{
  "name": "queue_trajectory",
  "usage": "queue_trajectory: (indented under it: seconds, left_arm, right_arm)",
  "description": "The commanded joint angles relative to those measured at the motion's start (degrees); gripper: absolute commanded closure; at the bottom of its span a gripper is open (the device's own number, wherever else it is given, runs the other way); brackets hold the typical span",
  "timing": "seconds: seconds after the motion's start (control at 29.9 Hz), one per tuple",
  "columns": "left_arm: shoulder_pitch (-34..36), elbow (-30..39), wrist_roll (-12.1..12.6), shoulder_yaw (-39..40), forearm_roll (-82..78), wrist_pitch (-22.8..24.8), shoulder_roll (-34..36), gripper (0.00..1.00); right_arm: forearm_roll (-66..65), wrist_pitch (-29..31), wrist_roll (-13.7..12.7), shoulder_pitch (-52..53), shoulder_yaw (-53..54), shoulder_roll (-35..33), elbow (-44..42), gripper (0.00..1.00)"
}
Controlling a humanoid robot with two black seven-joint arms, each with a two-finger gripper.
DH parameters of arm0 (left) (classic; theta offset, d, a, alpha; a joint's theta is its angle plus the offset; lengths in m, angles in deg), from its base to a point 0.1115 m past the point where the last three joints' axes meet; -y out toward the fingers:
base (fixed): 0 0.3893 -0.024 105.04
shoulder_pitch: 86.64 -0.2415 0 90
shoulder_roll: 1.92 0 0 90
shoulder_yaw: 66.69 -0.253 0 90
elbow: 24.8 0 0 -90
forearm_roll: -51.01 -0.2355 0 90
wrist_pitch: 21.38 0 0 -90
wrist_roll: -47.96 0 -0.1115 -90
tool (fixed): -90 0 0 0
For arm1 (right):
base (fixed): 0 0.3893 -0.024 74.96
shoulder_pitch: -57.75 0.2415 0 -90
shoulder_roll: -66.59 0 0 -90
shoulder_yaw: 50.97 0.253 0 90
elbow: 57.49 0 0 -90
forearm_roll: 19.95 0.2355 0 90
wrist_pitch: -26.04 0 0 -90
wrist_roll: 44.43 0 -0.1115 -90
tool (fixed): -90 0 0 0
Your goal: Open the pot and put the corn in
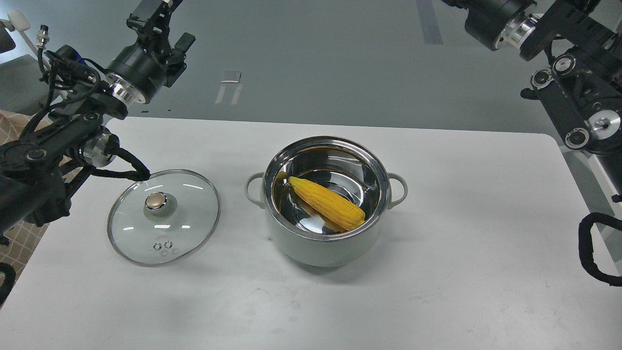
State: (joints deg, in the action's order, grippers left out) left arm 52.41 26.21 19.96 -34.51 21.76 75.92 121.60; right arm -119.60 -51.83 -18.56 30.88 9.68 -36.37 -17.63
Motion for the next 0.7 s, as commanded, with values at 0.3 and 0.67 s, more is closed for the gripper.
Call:
queue_trajectory:
  seconds: [0.3, 0.67]
  left_arm:
    - [2.1, -10.6, 0.6, 1.6, 1.3, 6.8, -10.9, 0.02]
    - [-0.2, -12.9, 2.9, 5.4, 2.1, 19.8, -14.5, 0.02]
  right_arm:
    - [50.3, 2.8, 0.0, -2.6, -0.7, 1.3, -11.0, 0.0]
    - [67.8, 14.6, -0.6, -13.1, -0.4, 1.8, -10.0, 0.0]
